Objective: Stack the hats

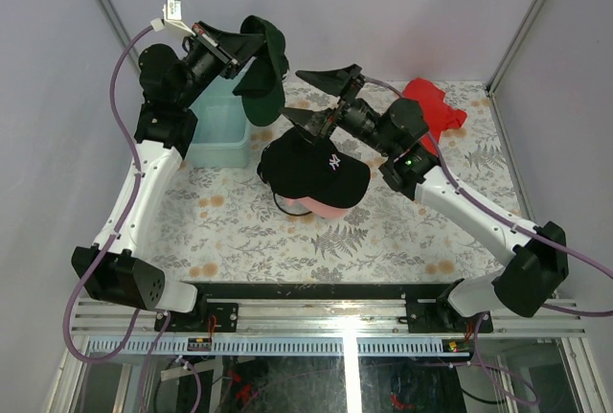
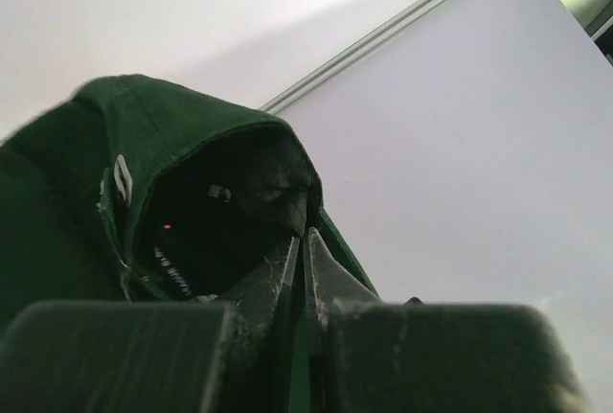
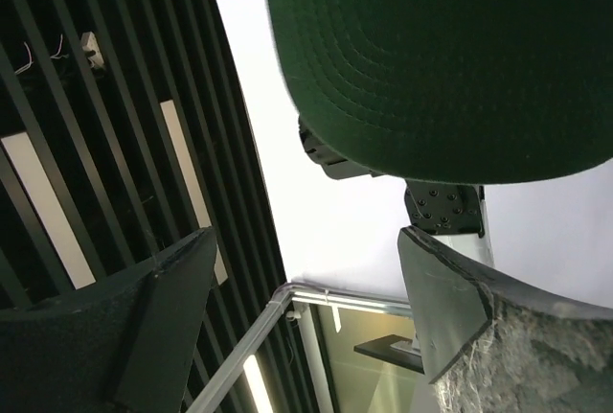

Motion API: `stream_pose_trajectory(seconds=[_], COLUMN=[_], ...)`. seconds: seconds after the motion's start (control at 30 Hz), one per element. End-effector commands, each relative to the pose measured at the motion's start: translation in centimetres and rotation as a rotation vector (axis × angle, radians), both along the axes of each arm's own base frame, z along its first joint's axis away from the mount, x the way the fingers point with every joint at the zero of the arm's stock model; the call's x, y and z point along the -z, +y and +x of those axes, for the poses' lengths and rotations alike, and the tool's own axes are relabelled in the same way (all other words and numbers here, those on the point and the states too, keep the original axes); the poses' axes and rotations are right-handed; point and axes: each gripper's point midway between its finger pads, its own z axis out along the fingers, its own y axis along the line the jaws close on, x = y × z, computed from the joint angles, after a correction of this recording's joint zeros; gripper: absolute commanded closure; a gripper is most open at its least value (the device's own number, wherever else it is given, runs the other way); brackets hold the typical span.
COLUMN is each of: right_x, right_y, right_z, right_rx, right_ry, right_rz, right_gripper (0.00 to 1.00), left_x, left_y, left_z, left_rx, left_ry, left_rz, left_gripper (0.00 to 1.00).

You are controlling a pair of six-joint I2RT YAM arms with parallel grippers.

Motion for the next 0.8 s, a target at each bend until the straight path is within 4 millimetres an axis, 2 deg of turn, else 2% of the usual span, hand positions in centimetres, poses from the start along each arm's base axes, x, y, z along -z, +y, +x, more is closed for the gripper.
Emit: stream_pose_trajectory(seconds=[0.0, 0.3, 0.77], right_x=[-3.3, -1.3, 0.1], right_y=[0.0, 0.7, 1.8], right_z=[-0.5, 1.0, 3.7], right_rx=[0.005, 0.062, 0.107], right_ry=[0.048, 0.107, 0.139], right_rz=[0.117, 0.133, 0.164], right_gripper=[0.16, 0.16, 0.17], left_x=[-3.1, -3.1, -4.1], left_y=[0.2, -0.1, -0.4], left_z=[-0.8, -1.0, -3.6], left_rx=[-0.027, -0.015, 0.023], left_ry=[-0.133, -0.143, -0.179], left_rz=[0.005, 0.011, -0.005], left_gripper=[1.00, 1.00, 1.00])
